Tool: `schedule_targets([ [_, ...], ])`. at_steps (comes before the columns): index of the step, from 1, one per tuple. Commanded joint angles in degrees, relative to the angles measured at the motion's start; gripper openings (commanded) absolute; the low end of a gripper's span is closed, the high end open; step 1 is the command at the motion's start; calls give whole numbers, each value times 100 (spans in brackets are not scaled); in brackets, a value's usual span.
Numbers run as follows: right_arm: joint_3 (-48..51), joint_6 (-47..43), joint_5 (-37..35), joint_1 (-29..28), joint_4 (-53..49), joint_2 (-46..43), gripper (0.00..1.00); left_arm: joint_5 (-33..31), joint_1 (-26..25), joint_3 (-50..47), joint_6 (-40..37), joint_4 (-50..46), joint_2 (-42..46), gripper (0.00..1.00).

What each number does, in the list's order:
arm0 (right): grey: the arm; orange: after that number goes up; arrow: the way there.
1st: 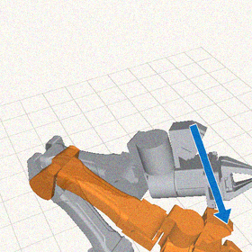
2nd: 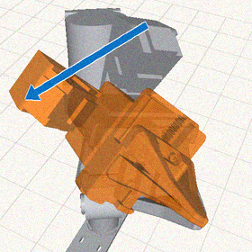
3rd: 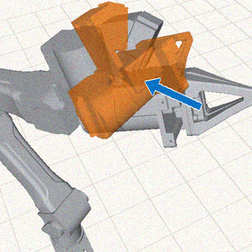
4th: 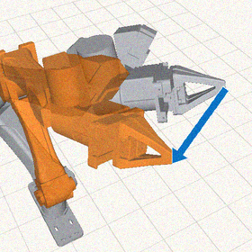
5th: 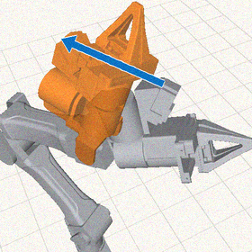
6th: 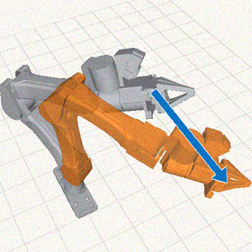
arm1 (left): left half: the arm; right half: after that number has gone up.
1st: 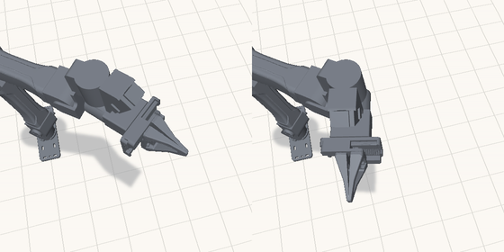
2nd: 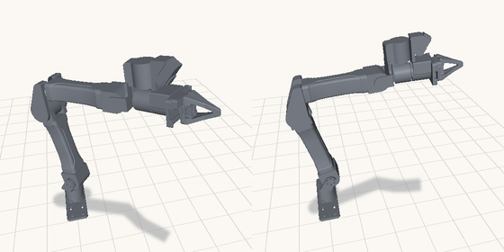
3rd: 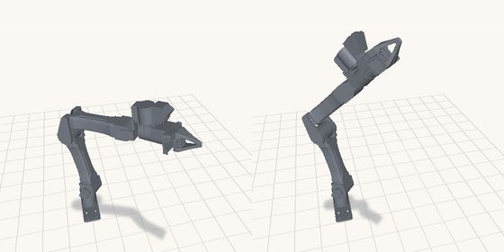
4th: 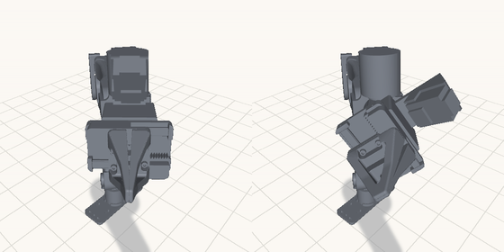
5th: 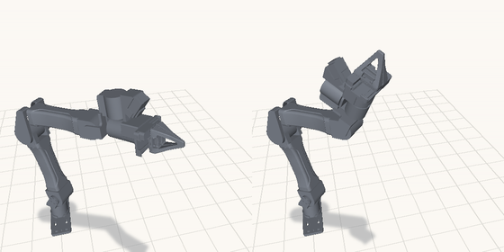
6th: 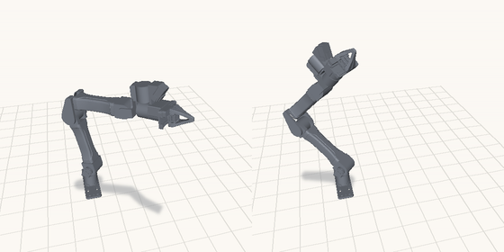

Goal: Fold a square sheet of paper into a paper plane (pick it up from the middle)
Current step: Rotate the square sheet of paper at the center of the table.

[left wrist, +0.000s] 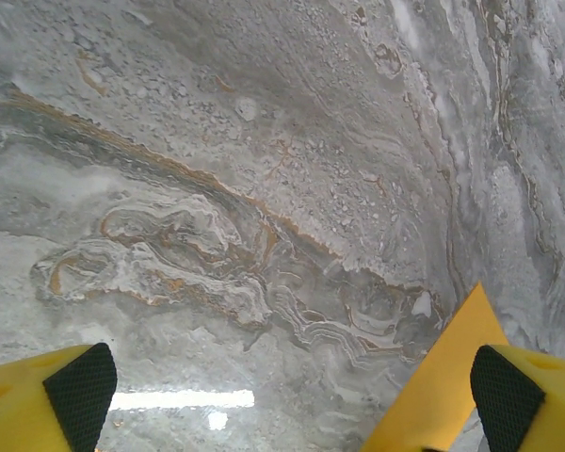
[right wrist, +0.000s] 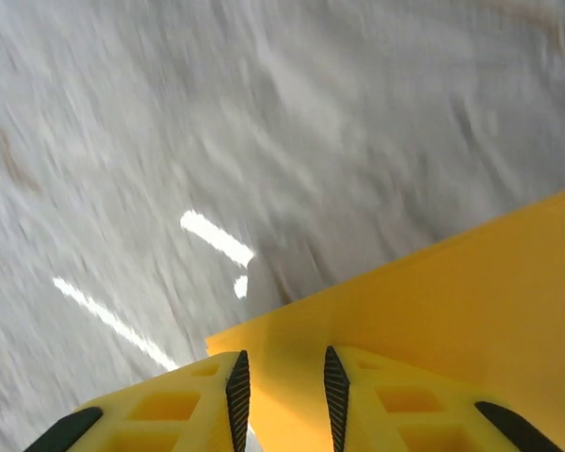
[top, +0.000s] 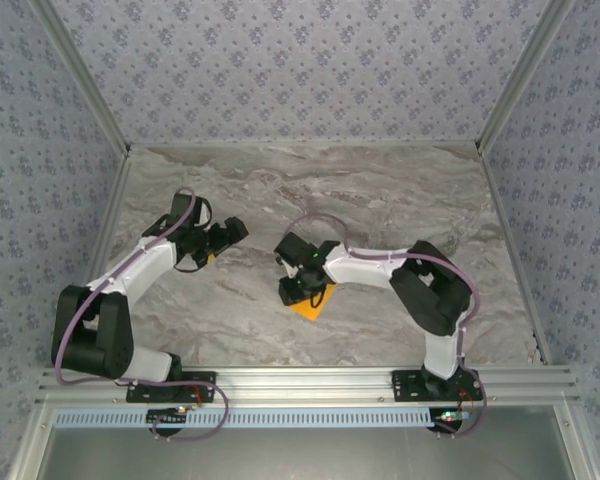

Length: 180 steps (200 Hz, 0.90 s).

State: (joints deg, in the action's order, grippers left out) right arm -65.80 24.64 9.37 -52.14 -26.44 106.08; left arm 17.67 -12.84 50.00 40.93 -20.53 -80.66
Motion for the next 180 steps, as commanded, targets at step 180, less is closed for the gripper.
schedule_targets([
  [180, -1352, 1911, -1416, 1009, -822, 1144, 71, 523, 27, -551, -57, 40, 292, 99],
])
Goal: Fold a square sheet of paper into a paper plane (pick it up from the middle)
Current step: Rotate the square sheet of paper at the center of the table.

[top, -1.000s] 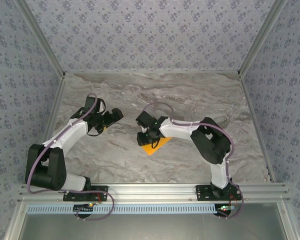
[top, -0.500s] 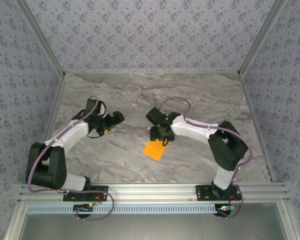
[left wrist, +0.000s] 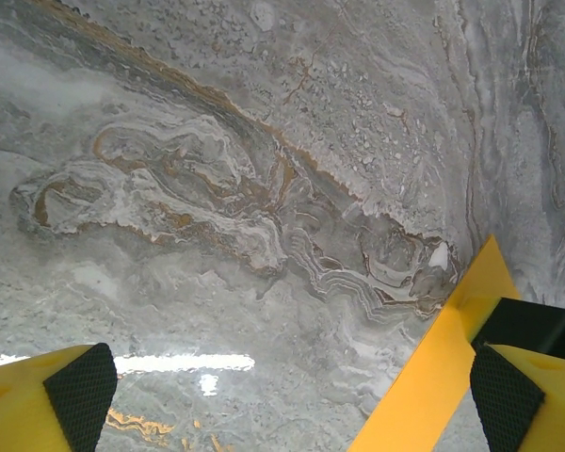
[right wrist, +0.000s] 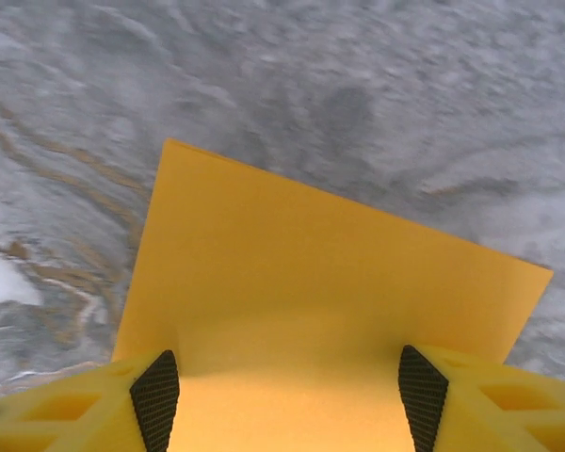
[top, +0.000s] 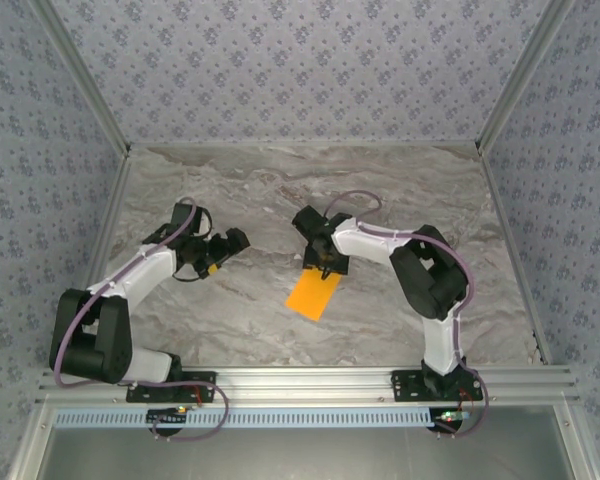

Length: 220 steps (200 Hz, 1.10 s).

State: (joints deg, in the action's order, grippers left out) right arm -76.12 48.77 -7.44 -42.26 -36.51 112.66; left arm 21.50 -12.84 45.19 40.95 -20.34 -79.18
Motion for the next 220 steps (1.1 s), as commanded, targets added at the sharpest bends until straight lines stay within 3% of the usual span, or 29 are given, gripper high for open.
schedule_targets([
  [1, -340, -536, 267, 23, 187, 503, 71, 138, 27, -75, -60, 25, 142, 99],
  [35, -974, -1542, 523, 121, 278, 852, 75, 84, 36, -91, -120, 15, 53, 99],
  [63, -1089, -1791, 257, -116, -278, 427, 76, 82, 106, -118, -132, -15, 25, 99],
  [96, -663, -1551, 47, -815, -870, -139, 83, 74, 150, -158, -79, 15, 44, 99],
  [130, -420, -1003, 56, -1376, -1084, -139, 90, 82, 168, -161, -100, -9, 38, 99],
  [166, -282, -810, 373, -1452, -933, -25, 89, 83, 168, -195, -106, -64, 57, 99],
  [220, -281, -764, 140, -1439, -1183, 114, 85, 61, 178, -230, -96, -65, 47, 99],
])
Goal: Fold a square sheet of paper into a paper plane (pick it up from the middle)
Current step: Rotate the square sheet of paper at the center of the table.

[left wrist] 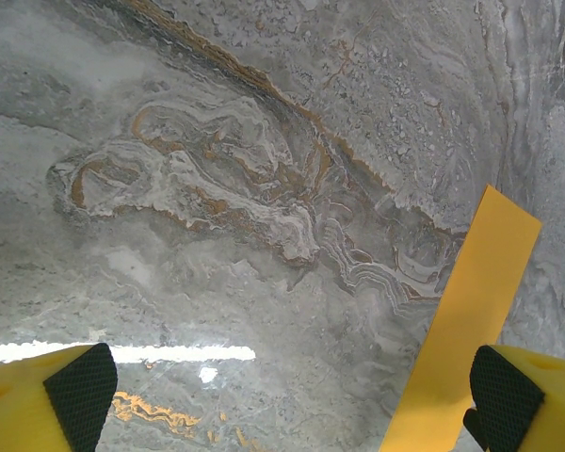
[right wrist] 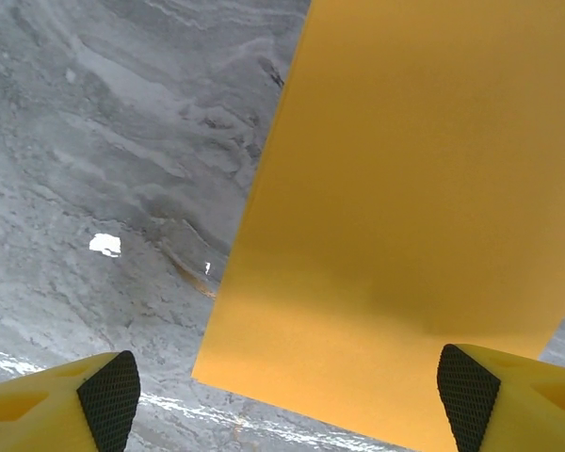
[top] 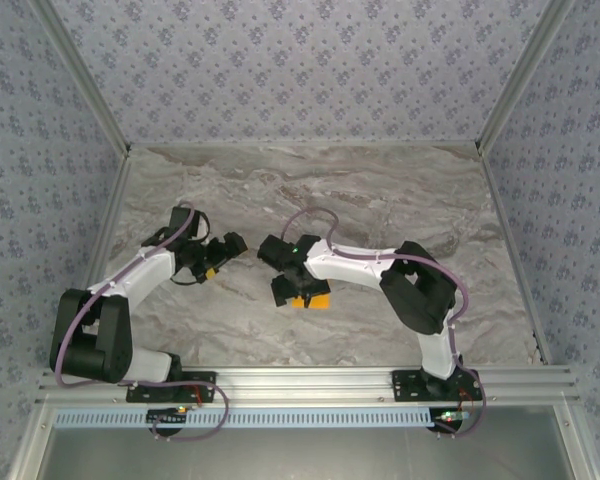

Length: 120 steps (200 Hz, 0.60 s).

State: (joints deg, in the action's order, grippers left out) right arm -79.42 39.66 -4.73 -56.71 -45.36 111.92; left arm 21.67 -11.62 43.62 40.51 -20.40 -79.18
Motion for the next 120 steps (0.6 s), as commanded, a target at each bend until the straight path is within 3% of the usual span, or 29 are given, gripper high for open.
schedule_targets([
  [1, 49, 148, -128, 4, -306, 189, 85, 41, 55, -73, -52, -59, 45, 99],
  [74, 332, 196, 61, 97, -157, 349, 83, 44, 54, -42, -28, -42, -11, 99],
  [120, 669, 91, 348, 234, 195, 273, 70, 70, 54, -40, -13, -25, -46, 99],
])
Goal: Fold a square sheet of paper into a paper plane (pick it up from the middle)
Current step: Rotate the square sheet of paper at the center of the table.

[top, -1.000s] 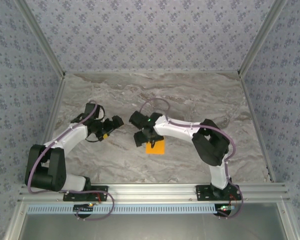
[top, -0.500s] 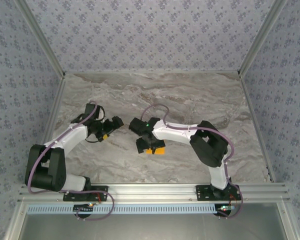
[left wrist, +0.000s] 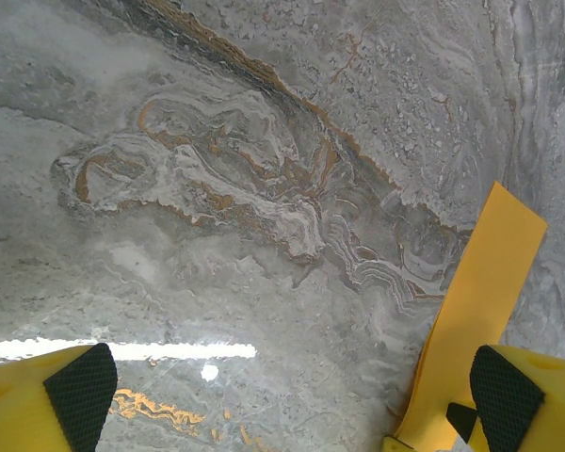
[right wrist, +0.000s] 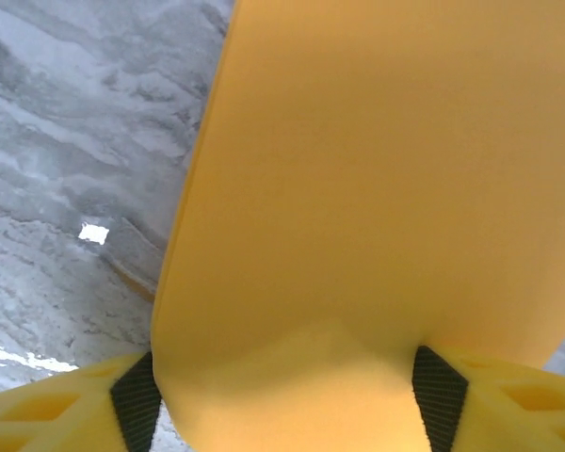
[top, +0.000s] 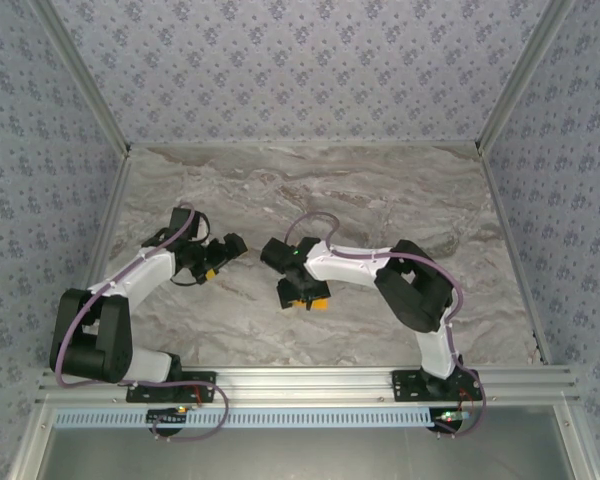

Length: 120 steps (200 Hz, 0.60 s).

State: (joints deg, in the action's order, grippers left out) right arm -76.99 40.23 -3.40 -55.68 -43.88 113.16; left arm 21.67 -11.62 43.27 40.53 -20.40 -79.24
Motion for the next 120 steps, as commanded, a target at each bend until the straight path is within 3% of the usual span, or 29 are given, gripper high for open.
schedule_targets([
  [1, 437, 27, 225, 134, 64, 142, 69, 68, 54, -8, -17, -21, -39, 99],
  [20, 676, -59, 438, 243, 319, -16, 69, 83, 54, -20, -25, -25, -25, 99],
  [48, 1084, -365, 875, 414, 646, -254, 75, 116, 54, -64, -20, 6, -16, 99],
  [120, 1279, -683, 1232, 588, 837, -365, 82, 153, 56, -89, -10, 60, -1, 99],
])
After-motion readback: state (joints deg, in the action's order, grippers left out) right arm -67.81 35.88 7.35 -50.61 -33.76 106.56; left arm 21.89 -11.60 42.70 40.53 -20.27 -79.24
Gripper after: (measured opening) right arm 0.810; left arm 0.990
